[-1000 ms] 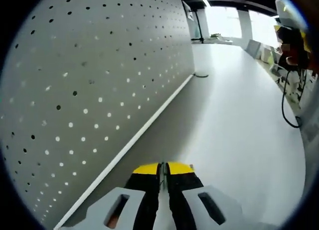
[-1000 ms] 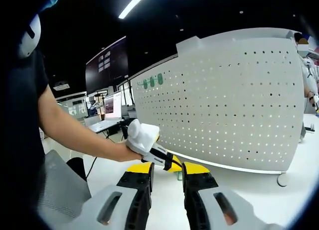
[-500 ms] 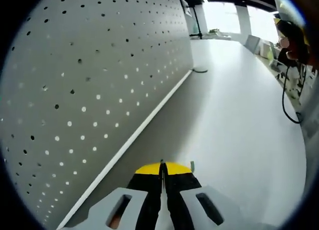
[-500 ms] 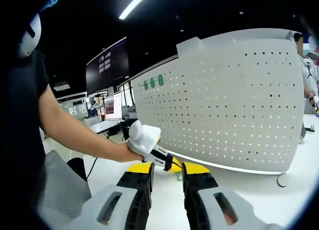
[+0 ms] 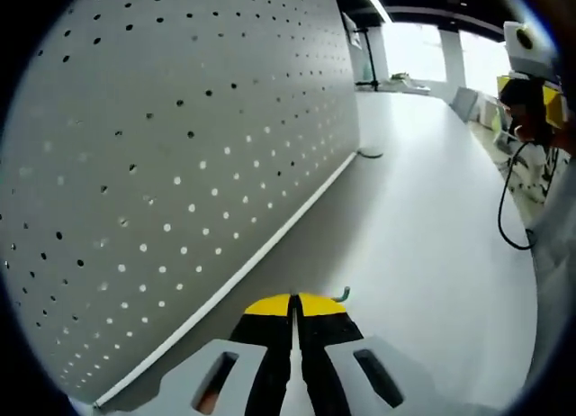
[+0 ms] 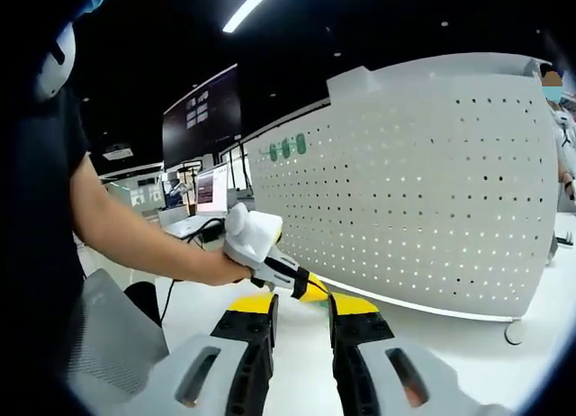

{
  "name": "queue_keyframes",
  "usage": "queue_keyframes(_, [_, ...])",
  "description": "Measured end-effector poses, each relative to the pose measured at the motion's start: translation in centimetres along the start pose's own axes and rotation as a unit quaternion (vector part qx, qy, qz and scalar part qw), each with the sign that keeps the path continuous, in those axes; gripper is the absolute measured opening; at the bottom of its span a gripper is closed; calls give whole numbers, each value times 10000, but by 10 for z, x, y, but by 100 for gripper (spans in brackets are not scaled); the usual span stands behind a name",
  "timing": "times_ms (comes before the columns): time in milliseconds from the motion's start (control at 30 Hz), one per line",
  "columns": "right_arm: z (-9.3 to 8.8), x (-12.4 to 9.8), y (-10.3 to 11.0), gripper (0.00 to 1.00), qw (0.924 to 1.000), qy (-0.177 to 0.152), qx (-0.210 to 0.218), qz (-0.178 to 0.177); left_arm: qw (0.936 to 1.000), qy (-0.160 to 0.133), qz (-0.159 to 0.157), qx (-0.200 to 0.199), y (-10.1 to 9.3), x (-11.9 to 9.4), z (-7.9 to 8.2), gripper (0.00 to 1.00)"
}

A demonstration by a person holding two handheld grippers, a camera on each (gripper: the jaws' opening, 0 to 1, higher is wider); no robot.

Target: Insert the hook assembly into the mounting plate slot until the hook locks in place.

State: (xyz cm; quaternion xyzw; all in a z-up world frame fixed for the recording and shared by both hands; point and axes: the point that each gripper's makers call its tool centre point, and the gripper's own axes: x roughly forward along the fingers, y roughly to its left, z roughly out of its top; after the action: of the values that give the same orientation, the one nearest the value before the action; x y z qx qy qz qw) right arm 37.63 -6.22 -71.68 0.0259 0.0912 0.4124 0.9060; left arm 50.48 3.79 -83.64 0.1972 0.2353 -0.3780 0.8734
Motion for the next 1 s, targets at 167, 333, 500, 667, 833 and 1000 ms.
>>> queue_keyframes(167, [5, -1, 1, 21, 10000, -51, -52, 30, 9998, -167, -54, -133, -5, -15, 7, 1])
queue_keyframes(333, [11, 0, 8, 21, 9998, -72, -138, 127, 9993, -334, -146, -123, -10, -33, 16, 1])
queue_keyframes(500, [14, 2, 15, 21, 9995, -91, -206, 239, 9985, -492, -222, -105, -15, -49, 23, 1])
queue_keyframes(667, [22, 5, 23, 21, 9987, -111, -299, 394, 9966, -714, -403, -113, -23, -68, 34, 1])
queue_keyframes(833, [28, 10, 32, 21, 9974, -106, -413, 582, 9944, -890, -563, -91, -29, -84, 42, 1])
queue_keyframes(1000, [29, 13, 40, 21, 9959, -82, -479, 762, 9925, -1016, -677, -21, -34, -100, 47, 1])
